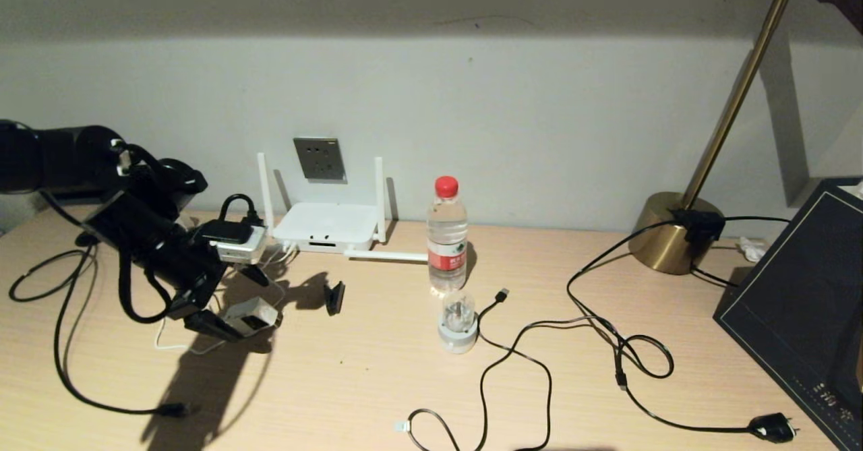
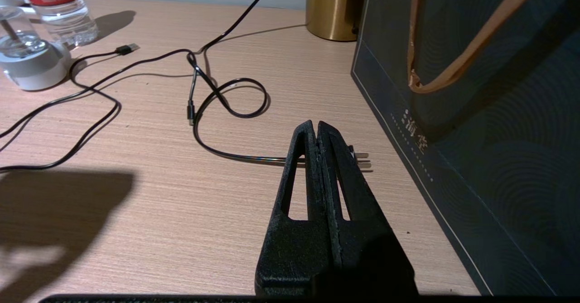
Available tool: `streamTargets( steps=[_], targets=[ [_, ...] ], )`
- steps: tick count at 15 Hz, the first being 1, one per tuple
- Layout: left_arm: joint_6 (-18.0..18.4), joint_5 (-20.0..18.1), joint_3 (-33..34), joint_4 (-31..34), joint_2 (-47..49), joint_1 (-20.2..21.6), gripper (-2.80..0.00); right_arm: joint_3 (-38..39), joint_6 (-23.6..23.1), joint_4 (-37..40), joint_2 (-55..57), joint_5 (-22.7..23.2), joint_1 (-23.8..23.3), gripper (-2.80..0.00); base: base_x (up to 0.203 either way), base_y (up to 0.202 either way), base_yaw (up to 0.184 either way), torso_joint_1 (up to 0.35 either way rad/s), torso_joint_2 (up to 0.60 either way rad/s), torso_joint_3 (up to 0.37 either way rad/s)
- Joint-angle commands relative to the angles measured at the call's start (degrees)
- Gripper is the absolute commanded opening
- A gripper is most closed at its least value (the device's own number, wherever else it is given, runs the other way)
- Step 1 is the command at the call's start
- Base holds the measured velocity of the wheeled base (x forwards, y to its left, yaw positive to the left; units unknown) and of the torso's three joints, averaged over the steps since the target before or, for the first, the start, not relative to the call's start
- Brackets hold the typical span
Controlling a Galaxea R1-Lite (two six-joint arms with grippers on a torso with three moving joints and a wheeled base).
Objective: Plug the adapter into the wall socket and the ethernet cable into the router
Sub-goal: Pick up plug
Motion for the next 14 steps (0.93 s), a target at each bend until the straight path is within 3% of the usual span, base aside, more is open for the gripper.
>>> streamTargets(
  steps=[1, 14],
  targets=[
    [0.4, 0.0, 1.8, -1.5, 0.8, 0.6, 0.00, 0.6, 0.0, 0.0, 0.0, 0.0, 0.0, -2.80, 0.000, 0.000, 0.000, 0.000, 0.00, 0.000],
    [0.0, 1.3, 2.0, -4.2, 4.6, 1.8, 0.00, 0.6, 0.0, 0.0, 0.0, 0.0, 0.0, -2.80, 0.000, 0.000, 0.000, 0.000, 0.00, 0.000]
  ],
)
